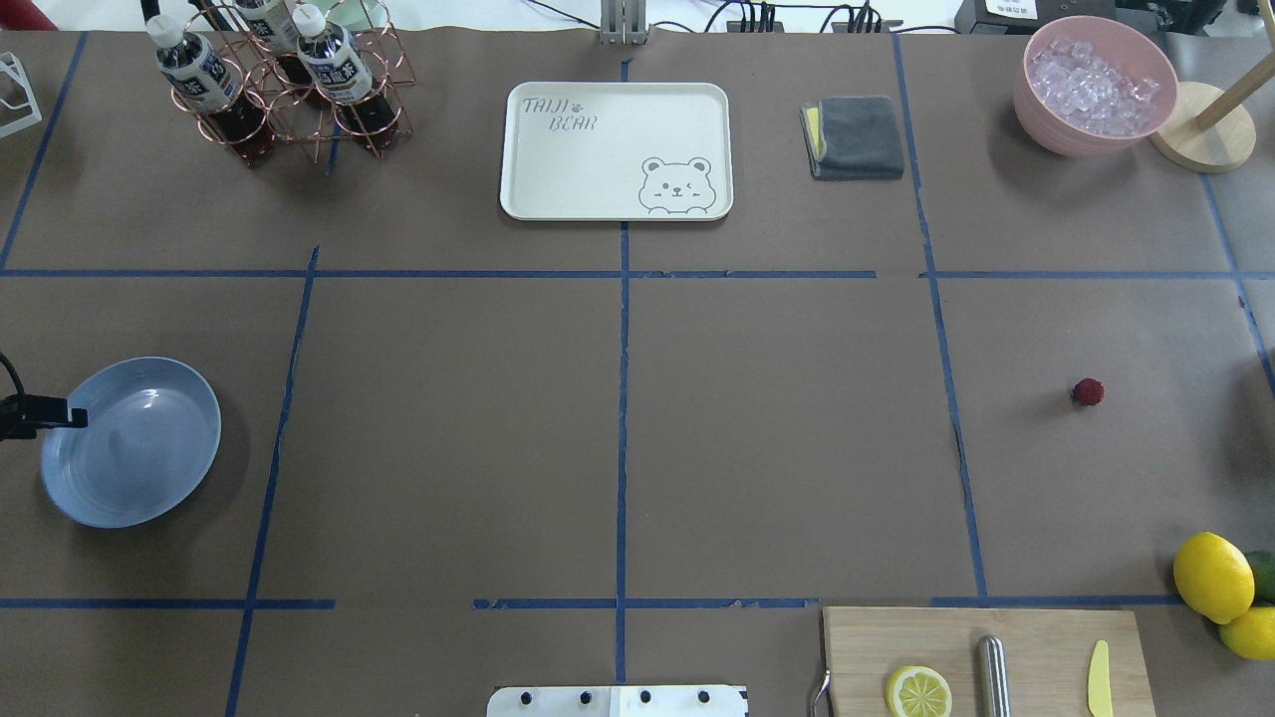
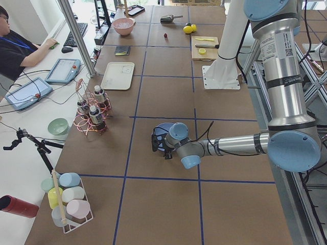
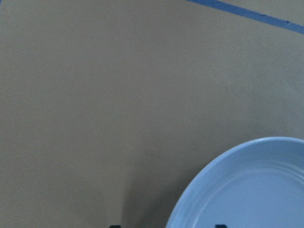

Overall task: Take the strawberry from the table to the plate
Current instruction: 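Grasp the rim of the light blue plate with the left gripper and lift it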

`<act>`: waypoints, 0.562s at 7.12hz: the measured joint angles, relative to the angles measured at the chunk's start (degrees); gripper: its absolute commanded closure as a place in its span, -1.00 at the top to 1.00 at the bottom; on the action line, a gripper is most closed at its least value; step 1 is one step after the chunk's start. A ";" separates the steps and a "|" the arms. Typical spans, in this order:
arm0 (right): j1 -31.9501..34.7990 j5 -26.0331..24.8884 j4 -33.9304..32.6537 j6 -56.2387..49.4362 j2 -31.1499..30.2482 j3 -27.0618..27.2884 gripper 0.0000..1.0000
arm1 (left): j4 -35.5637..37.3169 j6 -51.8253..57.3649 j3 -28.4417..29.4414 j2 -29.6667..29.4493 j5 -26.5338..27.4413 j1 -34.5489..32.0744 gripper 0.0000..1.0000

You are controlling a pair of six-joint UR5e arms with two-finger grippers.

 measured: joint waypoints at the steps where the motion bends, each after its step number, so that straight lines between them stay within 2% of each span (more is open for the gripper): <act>1: 0.00 -0.01 0.00 0.02 0.00 0.01 1.00 | -0.04 0.07 -0.01 0.00 -0.01 0.10 -0.68; 2: 0.00 -0.04 0.00 0.02 0.00 0.00 1.00 | -0.08 0.22 -0.02 0.01 -0.07 0.13 -0.98; 4: -0.14 -0.01 0.02 0.49 0.00 0.47 1.00 | -0.13 0.50 -0.45 0.03 -0.22 0.11 -1.00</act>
